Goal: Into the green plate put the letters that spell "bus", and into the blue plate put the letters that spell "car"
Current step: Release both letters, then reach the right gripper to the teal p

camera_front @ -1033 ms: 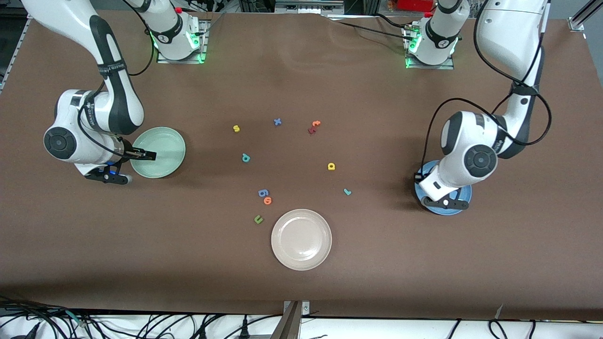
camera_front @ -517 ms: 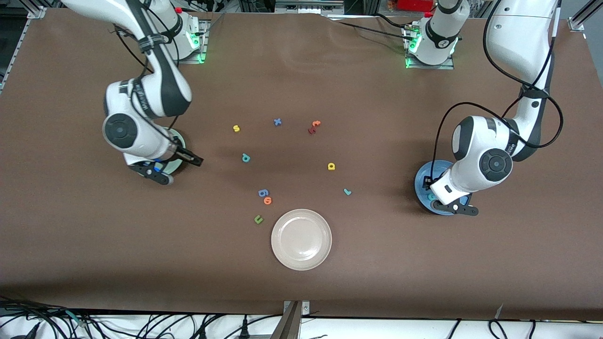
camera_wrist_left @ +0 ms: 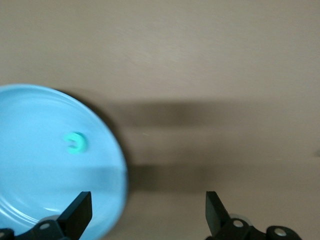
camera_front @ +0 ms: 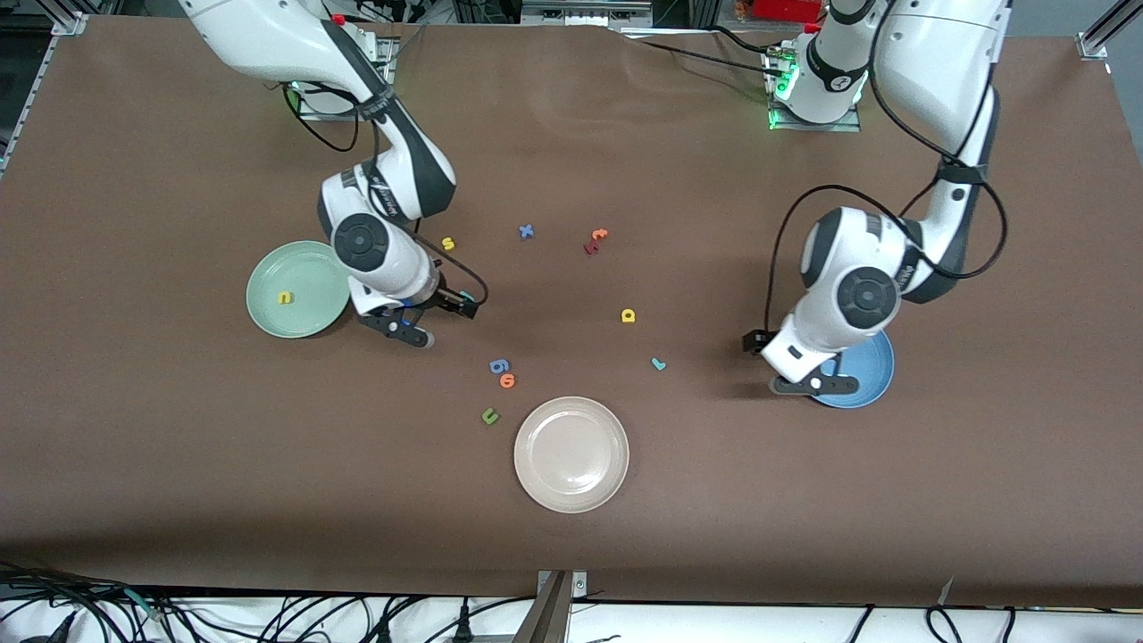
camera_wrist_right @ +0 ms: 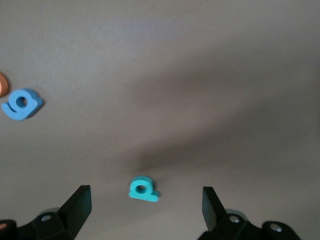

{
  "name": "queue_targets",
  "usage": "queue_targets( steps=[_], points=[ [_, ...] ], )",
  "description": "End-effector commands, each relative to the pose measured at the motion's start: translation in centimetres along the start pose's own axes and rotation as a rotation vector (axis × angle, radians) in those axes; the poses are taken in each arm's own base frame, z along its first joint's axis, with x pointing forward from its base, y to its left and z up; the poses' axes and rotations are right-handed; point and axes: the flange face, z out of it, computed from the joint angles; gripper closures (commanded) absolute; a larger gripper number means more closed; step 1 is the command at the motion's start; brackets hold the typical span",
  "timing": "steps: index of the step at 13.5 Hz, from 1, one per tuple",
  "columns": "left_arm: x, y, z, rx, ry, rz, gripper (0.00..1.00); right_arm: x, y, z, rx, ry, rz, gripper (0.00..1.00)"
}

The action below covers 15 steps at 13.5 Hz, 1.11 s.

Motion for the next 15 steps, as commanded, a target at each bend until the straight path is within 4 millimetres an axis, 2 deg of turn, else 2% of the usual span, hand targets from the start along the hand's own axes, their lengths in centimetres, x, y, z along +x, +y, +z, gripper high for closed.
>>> queue_targets(
  steps=[1,3,6,7,10,13,15],
  points=[
    [0.7,2.4,0.4,-0.045,-0.004,-0.111,0.00,-0.9,-1.5,2.1,0.011,0.004,0.035,0.02],
    [0.0,5.5,0.8,-0.065,-0.013,-0.118,0.00,-1.3,-1.7,2.6,0.006,0.001,0.029,0.03],
    [0.5,9.2,1.2,-0.062,0.006,-0.220,0.00,-1.2,-1.5,4.5,0.011,0.007,0.034,0.05],
    [0.3,11.0,1.8,-0.060,0.008,-0.229,0.00,-1.3,-1.3,4.9,0.012,0.008,0.035,0.05],
    [0.6,12.3,2.5,-0.057,0.013,-0.276,0.00,-1.6,-0.9,5.3,0.002,0.001,0.035,0.20],
    [0.2,13.7,3.1,-0.054,0.010,-0.279,0.00,-1.6,-0.9,5.4,0.000,-0.001,0.035,0.23],
    [0.5,14.2,3.7,-0.055,0.011,-0.300,0.00,-1.8,-0.8,5.2,-0.001,-0.002,0.035,0.31]
  ],
)
